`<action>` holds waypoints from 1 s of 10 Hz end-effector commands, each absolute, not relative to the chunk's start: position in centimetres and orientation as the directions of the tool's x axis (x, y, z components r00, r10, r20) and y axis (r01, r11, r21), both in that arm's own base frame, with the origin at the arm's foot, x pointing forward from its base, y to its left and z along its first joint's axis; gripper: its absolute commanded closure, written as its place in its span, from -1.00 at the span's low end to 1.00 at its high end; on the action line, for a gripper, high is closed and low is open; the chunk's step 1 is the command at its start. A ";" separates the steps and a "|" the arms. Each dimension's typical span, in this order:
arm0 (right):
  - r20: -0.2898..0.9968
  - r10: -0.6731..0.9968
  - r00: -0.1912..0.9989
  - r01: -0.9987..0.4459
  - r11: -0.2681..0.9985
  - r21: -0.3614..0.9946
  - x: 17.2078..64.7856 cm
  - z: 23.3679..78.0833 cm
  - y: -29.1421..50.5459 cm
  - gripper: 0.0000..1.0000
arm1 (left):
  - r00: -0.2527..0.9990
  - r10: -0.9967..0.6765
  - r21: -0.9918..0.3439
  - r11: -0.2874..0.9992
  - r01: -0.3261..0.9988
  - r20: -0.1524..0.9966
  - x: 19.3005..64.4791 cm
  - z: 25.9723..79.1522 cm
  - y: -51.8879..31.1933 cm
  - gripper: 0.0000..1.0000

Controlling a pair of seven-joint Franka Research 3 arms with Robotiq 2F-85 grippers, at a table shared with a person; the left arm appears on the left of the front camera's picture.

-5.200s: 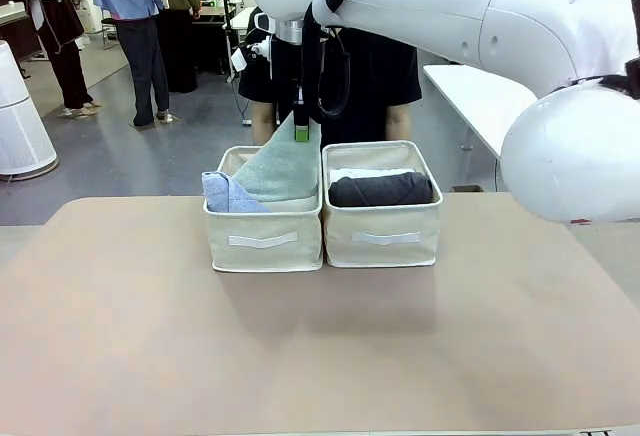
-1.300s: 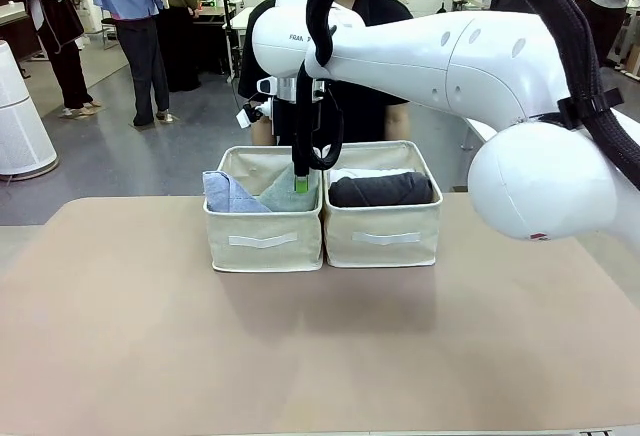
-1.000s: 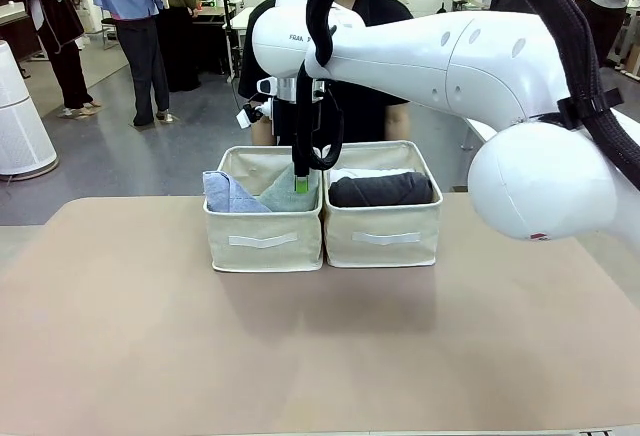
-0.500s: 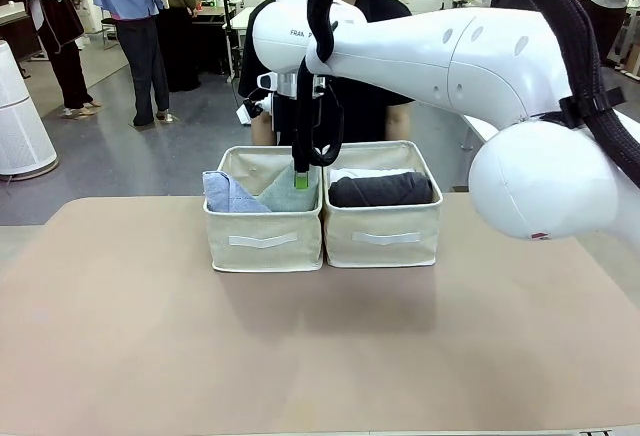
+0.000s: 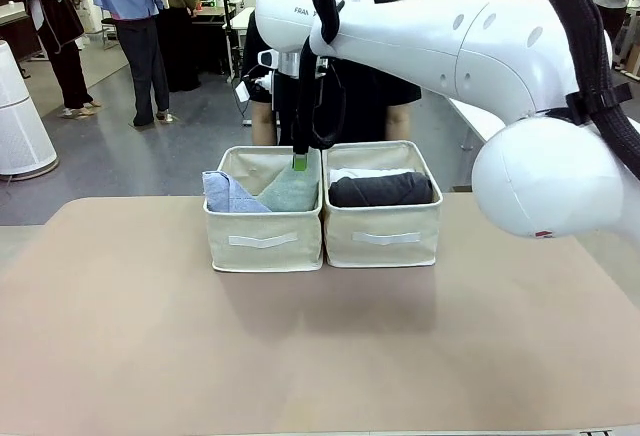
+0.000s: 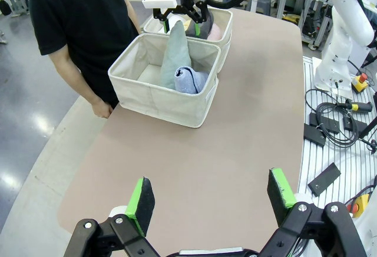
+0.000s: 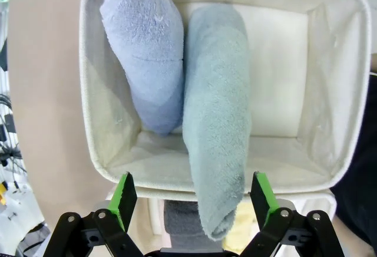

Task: Sort the towels based on their folding style.
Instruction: Pick up another triangle-folded towel from the table and place it in the left Fabric basket.

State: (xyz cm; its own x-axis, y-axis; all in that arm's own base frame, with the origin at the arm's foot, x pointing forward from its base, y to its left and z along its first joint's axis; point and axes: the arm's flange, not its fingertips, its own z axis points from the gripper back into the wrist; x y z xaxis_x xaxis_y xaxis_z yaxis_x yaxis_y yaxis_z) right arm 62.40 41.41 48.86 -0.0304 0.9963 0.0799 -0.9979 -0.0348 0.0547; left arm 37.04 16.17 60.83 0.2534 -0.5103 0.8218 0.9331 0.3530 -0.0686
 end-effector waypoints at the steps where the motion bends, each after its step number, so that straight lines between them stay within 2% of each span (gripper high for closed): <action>1: 0.071 0.997 -0.037 -0.998 -0.040 0.044 62.8 49.8 41.9 -1.00 | 0.236 -0.501 -0.061 0.341 0.938 0.832 37.0 60.9 16.3 -1.00; 4: 0.072 0.997 -0.036 -0.998 -0.039 0.041 62.6 50.4 42.0 -1.00 | 0.236 -0.501 -0.061 0.341 0.938 0.832 37.0 60.9 16.3 -1.00; 6: 0.060 0.998 0.024 -0.999 0.022 0.040 60.8 53.4 41.4 -1.00 | 0.236 -0.501 -0.061 0.341 0.938 0.832 37.0 60.9 16.3 -1.00; 10: 0.208 0.965 0.162 -0.984 0.174 -0.042 53.7 60.4 33.2 -1.00 | 0.236 -0.501 -0.061 0.341 0.938 0.832 37.0 60.9 16.3 -1.00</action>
